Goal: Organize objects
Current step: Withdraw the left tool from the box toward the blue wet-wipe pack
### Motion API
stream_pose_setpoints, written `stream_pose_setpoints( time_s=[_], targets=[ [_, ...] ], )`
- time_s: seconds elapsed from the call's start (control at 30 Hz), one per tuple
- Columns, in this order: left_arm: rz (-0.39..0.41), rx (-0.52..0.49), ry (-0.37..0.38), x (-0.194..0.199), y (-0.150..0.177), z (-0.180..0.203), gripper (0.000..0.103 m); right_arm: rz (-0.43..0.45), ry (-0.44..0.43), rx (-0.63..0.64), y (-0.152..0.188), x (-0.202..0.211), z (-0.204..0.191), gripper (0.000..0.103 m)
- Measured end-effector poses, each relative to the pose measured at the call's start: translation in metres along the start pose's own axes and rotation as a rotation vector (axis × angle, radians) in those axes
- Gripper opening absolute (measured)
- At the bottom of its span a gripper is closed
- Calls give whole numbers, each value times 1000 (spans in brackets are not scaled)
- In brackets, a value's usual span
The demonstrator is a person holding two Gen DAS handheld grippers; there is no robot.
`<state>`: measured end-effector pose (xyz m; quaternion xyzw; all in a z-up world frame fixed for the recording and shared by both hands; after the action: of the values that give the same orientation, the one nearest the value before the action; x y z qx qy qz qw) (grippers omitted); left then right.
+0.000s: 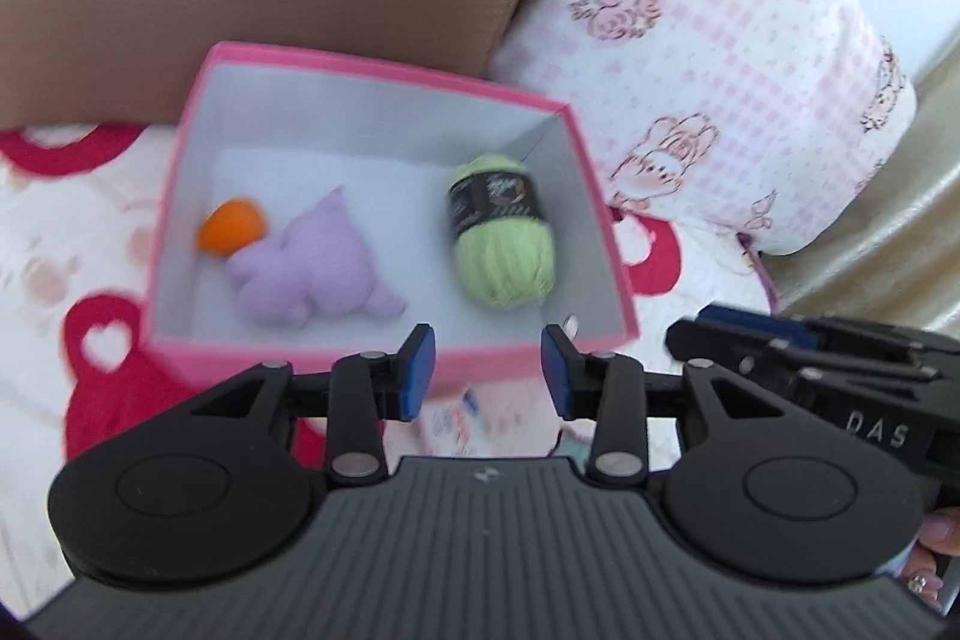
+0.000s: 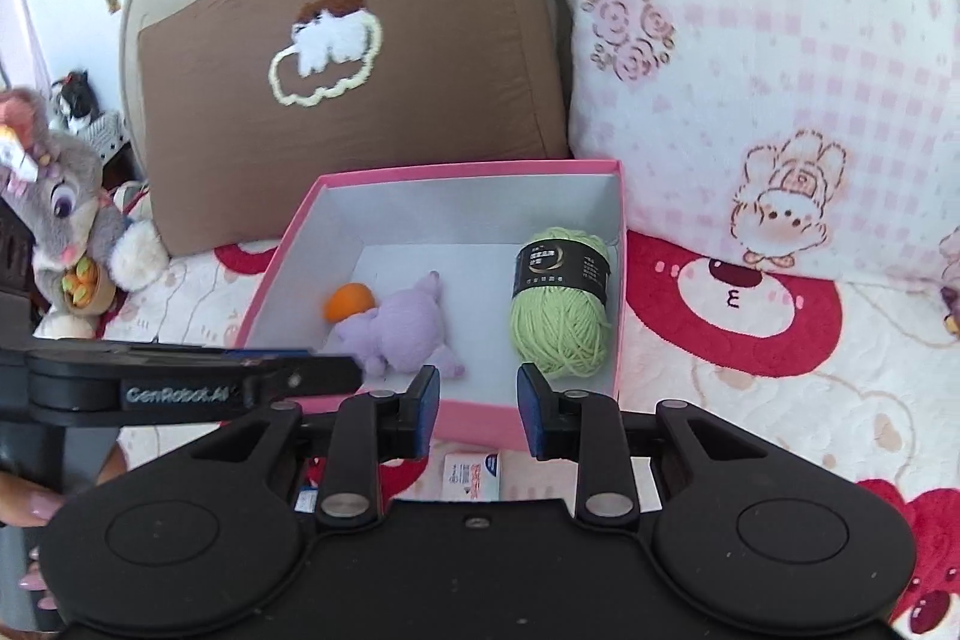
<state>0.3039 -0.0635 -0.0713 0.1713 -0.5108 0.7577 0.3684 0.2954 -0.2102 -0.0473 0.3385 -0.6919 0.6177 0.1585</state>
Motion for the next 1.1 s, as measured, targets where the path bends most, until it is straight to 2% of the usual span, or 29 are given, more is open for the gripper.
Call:
stream_pose_setpoints(
  time_s=[0.1,0.27,0.37,0.43,0.53,0.77,0.87,1.1],
  targets=[
    [-3,-22,-30,19,4,-2,41,2,5,15,2,10,-9,35],
    [-4,-26,-35,52,-1,-1,47,3,7,27,4,25,-23,37],
    [20,-54,-70,70,-3,-3,55,18,14,38,3,37,-31,39],
    [-12,-51,-95,78,3,-5,55,21,18,29,4,45,-35,39],
    [-11,-55,-85,94,9,-3,55,24,25,30,8,55,-42,40],
    [-4,-108,-81,138,18,1,57,30,21,55,19,87,-61,51],
    [1,-137,-75,155,21,3,62,37,12,71,21,100,-69,56],
    [-58,-134,-34,170,41,2,66,22,4,117,38,115,-80,63]
  ],
)
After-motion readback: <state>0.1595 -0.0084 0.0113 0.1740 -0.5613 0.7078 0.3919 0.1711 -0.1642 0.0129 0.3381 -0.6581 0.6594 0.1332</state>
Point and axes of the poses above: each gripper's, at about its wrist camera, not at the fingertips, and x roughly against the way its jaws point, z to its right, y to its underside, the point moved 10 cm from there along -x, roughly the way its jaws point, and after that the axes turned 7 degrees about z, right-handed, at the moved point
